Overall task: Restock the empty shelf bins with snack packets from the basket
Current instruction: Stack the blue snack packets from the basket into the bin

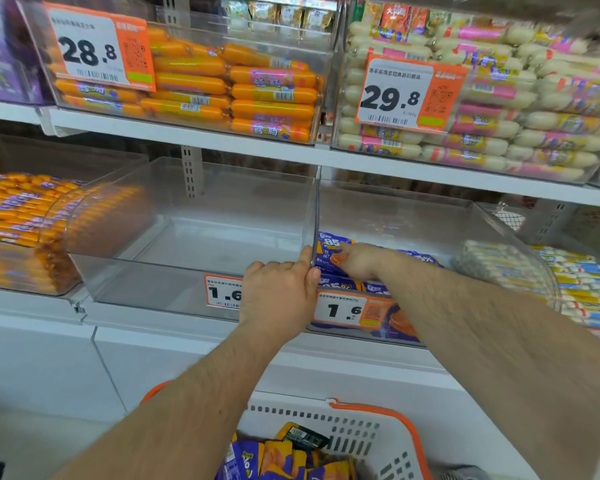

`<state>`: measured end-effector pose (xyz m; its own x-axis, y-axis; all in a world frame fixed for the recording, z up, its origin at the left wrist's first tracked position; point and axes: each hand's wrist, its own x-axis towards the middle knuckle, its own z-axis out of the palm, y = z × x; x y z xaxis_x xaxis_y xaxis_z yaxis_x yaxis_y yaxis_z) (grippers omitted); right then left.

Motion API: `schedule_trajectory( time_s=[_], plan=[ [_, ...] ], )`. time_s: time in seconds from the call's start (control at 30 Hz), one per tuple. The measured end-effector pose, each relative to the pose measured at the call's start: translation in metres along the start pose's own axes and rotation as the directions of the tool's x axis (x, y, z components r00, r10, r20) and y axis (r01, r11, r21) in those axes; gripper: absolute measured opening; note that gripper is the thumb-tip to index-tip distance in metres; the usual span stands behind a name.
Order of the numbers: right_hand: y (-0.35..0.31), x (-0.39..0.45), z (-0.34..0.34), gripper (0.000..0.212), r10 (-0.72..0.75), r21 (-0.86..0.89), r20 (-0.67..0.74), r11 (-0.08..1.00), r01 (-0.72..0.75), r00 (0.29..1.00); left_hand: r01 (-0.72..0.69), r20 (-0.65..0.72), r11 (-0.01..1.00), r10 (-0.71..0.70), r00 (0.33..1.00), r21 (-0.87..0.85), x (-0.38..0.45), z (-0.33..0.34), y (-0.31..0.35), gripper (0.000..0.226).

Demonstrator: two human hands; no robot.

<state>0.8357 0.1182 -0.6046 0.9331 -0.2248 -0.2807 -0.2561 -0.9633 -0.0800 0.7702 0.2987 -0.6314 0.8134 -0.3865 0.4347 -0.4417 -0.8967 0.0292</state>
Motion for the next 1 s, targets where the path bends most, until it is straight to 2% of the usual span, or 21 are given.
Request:
schedule_trajectory(
  time_s=[0.07, 0.1, 0.13, 0.17, 0.2, 0.23, 0.27, 0.3, 0.33, 0.37, 0.4, 0.47, 0.5, 0.53, 0.57, 0.63, 0.73, 0.83, 0.9, 0.97, 1.0],
  plan=[
    [-0.002, -0.016, -0.004, 0.042, 0.023, 0.028, -0.131, 0.999, -0.019, 0.991, 0.007, -0.004, 0.998, -0.007, 1.0, -0.059, 0.001, -0.003, -0.001, 0.053],
    [-0.003, -0.027, -0.004, 0.038, 0.042, 0.057, -0.272, 0.998, -0.027, 0.961, 0.011, -0.016, 0.996, -0.013, 1.0, -0.094, 0.001, -0.004, -0.003, 0.054],
    [-0.005, -0.042, -0.001, 0.034, 0.037, 0.069, -0.465, 0.998, -0.006, 0.885, 0.009, -0.079, 0.991, -0.02, 0.997, -0.137, -0.002, -0.004, -0.005, 0.056],
    [-0.007, -0.062, 0.005, 0.032, -0.013, 0.048, -0.666, 0.997, 0.061, 0.745, 0.0, -0.185, 0.981, -0.038, 0.982, -0.196, -0.008, -0.003, -0.006, 0.058],
    [-0.009, -0.083, 0.015, 0.032, -0.092, 0.002, -0.82, 0.986, 0.164, 0.565, -0.02, -0.291, 0.967, -0.057, 0.955, -0.255, -0.018, -0.001, -0.006, 0.06],
    [-0.011, -0.104, 0.027, 0.031, -0.159, -0.045, -0.907, 0.958, 0.285, 0.391, -0.044, -0.352, 0.948, -0.074, 0.933, -0.315, -0.031, 0.002, -0.006, 0.059],
    [-0.012, -0.122, 0.043, 0.028, -0.199, -0.084, -0.944, 0.916, 0.393, 0.263, -0.071, -0.367, 0.928, -0.074, 0.927, -0.365, -0.048, 0.006, -0.005, 0.057],
    [-0.012, -0.133, 0.064, 0.025, -0.227, -0.102, -0.95, 0.876, 0.471, 0.216, -0.085, -0.354, 0.906, -0.074, 0.932, -0.414, -0.066, 0.012, -0.004, 0.056],
    [-0.011, -0.14, 0.087, 0.023, -0.244, -0.086, -0.939, 0.851, 0.518, 0.244, -0.076, -0.311, 0.886, -0.08, 0.947, -0.458, -0.085, 0.018, -0.003, 0.055],
    [-0.01, -0.143, 0.113, 0.021, -0.251, -0.036, -0.911, 0.839, 0.543, 0.327, -0.044, -0.234, 0.868, -0.084, 0.969, -0.495, -0.105, 0.029, -0.003, 0.055],
    [-0.007, -0.144, 0.139, 0.018, -0.25, 0.048, -0.851, 0.839, 0.542, 0.462, 0.006, -0.131, 0.853, -0.087, 0.987, -0.523, -0.123, 0.04, -0.004, 0.056],
    [-0.002, -0.144, 0.188, 0.015, -0.211, 0.265, -0.573, 0.866, 0.423, 0.792, 0.157, 0.122, 0.814, -0.107, 0.987, -0.559, -0.159, 0.059, -0.005, 0.053],
    [0.001, -0.143, 0.211, 0.016, -0.175, 0.319, -0.386, 0.896, 0.309, 0.906, 0.228, 0.224, 0.794, -0.12, 0.967, -0.563, -0.174, 0.066, -0.006, 0.051],
    [0.003, -0.143, 0.231, 0.018, -0.131, 0.3, -0.228, 0.933, 0.197, 0.965, 0.289, 0.301, 0.772, -0.133, 0.944, -0.566, -0.187, 0.071, -0.006, 0.049],
    [0.006, -0.144, 0.249, 0.019, -0.093, 0.242, -0.108, 0.963, 0.117, 0.99, 0.342, 0.359, 0.749, -0.148, 0.921, -0.567, -0.198, 0.074, -0.005, 0.048],
    [0.009, -0.151, 0.281, 0.029, -0.039, 0.182, 0.084, 0.983, 0.023, 0.996, 0.417, 0.444, 0.721, -0.169, 0.88, -0.553, -0.215, 0.078, -0.005, 0.045],
    [0.003, -0.156, 0.317, 0.043, 0.022, 0.208, 0.218, 0.976, -0.069, 0.976, 0.474, 0.521, 0.712, -0.177, 0.835, -0.517, -0.23, 0.079, -0.007, 0.044],
    [-0.007, -0.155, 0.344, 0.057, 0.038, 0.212, 0.284, 0.972, -0.101, 0.958, 0.52, 0.577, 0.705, -0.19, 0.794, -0.483, -0.239, 0.081, -0.014, 0.042],
    [-0.011, -0.153, 0.352, 0.059, 0.047, 0.158, 0.269, 0.983, -0.092, 0.962, 0.543, 0.597, 0.702, -0.207, 0.775, -0.461, -0.241, 0.082, -0.017, 0.041],
    [-0.012, -0.156, 0.348, 0.051, 0.044, 0.128, 0.216, 0.989, -0.073, 0.975, 0.559, 0.615, 0.701, -0.216, 0.758, -0.443, -0.242, 0.083, -0.017, 0.042],
    [-0.011, -0.156, 0.345, 0.037, 0.036, 0.135, 0.197, 0.989, -0.064, 0.98, 0.569, 0.632, 0.699, -0.216, 0.745, -0.432, -0.243, 0.083, -0.015, 0.043]
  ],
)
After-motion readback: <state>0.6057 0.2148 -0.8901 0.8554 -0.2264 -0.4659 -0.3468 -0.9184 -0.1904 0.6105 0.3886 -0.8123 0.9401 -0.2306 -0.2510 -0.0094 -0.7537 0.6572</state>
